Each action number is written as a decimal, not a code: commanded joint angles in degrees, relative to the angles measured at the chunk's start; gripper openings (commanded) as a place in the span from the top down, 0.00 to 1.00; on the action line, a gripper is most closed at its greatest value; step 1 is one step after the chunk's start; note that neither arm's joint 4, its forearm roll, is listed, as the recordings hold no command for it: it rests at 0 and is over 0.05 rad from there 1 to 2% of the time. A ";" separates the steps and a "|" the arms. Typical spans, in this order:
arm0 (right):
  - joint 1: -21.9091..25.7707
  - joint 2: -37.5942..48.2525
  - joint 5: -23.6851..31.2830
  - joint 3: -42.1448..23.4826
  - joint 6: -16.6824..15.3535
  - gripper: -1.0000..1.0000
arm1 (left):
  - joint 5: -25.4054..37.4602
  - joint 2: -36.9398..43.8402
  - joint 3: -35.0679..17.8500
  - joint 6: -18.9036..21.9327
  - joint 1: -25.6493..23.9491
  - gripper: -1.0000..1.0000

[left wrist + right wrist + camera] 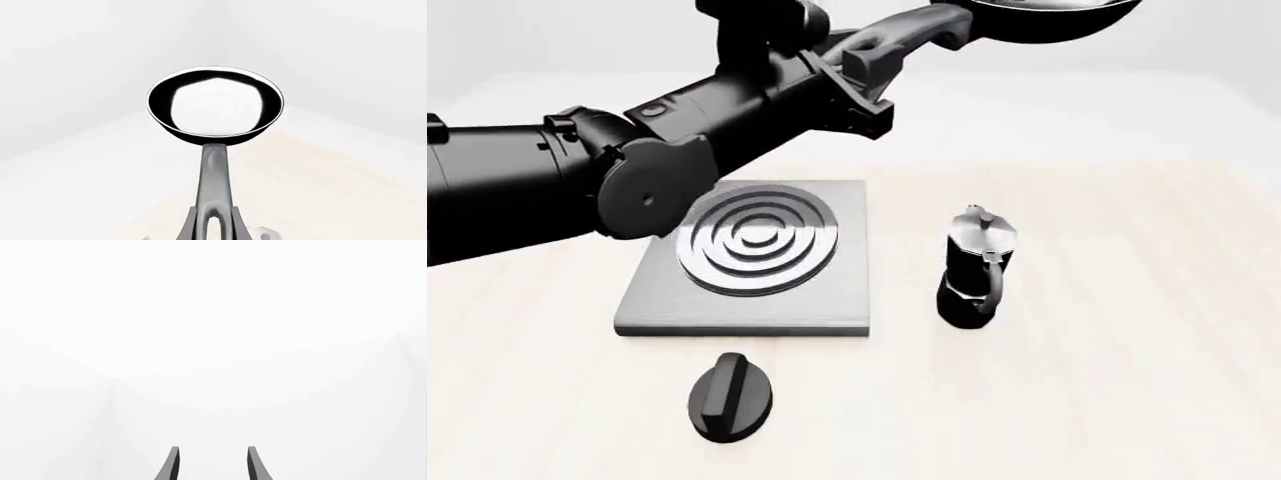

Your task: Put the frying pan on the stove.

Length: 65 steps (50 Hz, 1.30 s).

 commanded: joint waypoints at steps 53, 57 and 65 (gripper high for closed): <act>-0.65 0.00 -2.11 3.17 0.05 0.00 | -0.75 -24.30 23.15 1.72 9.72 1.00; -0.64 0.00 -2.08 3.17 0.01 0.00 | 0.05 -25.62 23.98 1.93 10.25 1.00; -0.69 0.00 -2.23 3.44 -0.09 0.00 | 1.24 -28.56 26.46 2.12 11.71 1.00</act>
